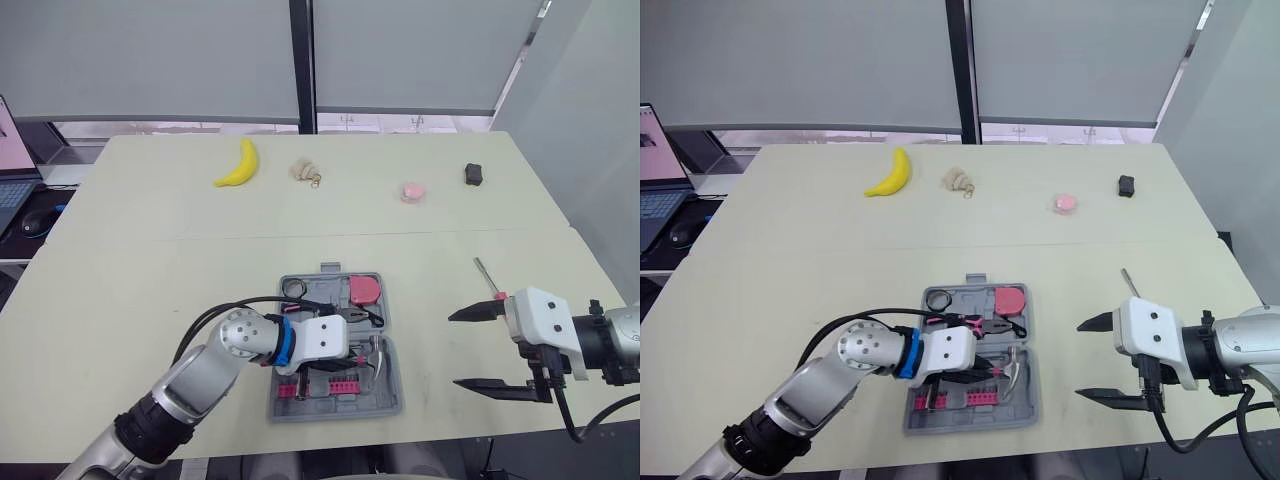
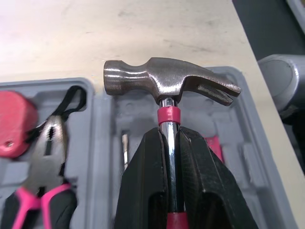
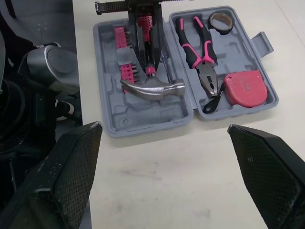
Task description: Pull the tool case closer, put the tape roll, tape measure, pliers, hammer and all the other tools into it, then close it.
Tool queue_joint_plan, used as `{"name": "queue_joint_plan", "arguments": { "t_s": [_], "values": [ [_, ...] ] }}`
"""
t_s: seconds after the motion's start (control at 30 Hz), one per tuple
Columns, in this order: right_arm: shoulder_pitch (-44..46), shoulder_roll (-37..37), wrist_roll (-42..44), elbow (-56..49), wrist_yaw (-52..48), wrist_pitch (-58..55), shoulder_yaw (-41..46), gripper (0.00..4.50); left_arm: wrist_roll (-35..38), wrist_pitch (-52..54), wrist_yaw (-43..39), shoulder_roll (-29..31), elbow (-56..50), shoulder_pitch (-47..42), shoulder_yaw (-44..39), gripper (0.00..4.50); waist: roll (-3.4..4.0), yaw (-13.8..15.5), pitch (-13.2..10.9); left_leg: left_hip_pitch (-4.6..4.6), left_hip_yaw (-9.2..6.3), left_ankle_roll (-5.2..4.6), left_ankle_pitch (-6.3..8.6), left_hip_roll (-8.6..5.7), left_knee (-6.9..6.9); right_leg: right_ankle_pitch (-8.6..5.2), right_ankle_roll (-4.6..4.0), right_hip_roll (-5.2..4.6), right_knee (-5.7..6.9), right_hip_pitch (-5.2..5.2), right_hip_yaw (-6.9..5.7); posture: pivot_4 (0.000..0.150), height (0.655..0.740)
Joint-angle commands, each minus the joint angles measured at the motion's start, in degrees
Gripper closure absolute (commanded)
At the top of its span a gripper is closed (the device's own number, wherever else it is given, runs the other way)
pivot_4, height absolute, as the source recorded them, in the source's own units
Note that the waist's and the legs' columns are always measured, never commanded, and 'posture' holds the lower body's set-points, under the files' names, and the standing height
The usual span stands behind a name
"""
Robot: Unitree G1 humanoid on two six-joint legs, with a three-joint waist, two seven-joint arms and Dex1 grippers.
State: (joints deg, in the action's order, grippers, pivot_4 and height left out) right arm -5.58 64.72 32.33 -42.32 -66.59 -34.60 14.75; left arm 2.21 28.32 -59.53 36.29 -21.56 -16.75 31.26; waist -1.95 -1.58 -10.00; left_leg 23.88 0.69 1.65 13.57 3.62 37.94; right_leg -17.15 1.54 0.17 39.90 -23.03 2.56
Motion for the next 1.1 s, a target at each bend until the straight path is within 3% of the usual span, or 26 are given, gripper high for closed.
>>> {"name": "queue_joint_plan", "arguments": {
  "t_s": [0.03,0.37,0.5,1.1],
  "values": [
    [0.46,0.92,1.00,-0.31,-0.86,0.36,2.02,0.00,-1.53,4.50,0.78,-1.54,-3.77,-1.98,2.64,4.42,0.00,0.05,0.00,0.01,-0.02,0.00,0.00,0.00,0.00,0.00,0.00,0.01,0.00,0.00,-0.01,0.150,0.7274],
    [-0.90,0.92,0.95,-1.01,-1.00,0.04,3.09,0.00,-4.72,15.31,4.80,-4.60,-5.27,-5.92,5.61,4.42,0.00,0.05,0.00,-0.05,-0.08,0.00,0.00,-0.02,0.03,-0.14,0.24,0.01,0.01,0.10,-0.02,0.150,0.7274],
    [-1.24,0.73,0.73,-0.94,-0.84,0.14,3.23,0.00,-3.28,18.65,3.12,-2.22,-7.57,-6.74,4.79,4.42,0.00,0.05,0.00,-0.05,-0.14,0.00,0.00,-0.01,0.02,-0.14,0.23,0.04,0.01,0.10,-0.05,0.150,0.7274],
    [-1.94,0.44,0.33,-1.03,-0.25,0.66,3.28,0.00,-5.37,19.01,7.73,-3.40,-4.27,-6.76,8.86,4.42,0.00,0.10,0.00,-0.14,-0.24,-0.01,-0.01,-0.03,0.06,-0.14,0.24,0.03,-0.01,0.31,-0.08,0.150,0.7274]
  ]
}}
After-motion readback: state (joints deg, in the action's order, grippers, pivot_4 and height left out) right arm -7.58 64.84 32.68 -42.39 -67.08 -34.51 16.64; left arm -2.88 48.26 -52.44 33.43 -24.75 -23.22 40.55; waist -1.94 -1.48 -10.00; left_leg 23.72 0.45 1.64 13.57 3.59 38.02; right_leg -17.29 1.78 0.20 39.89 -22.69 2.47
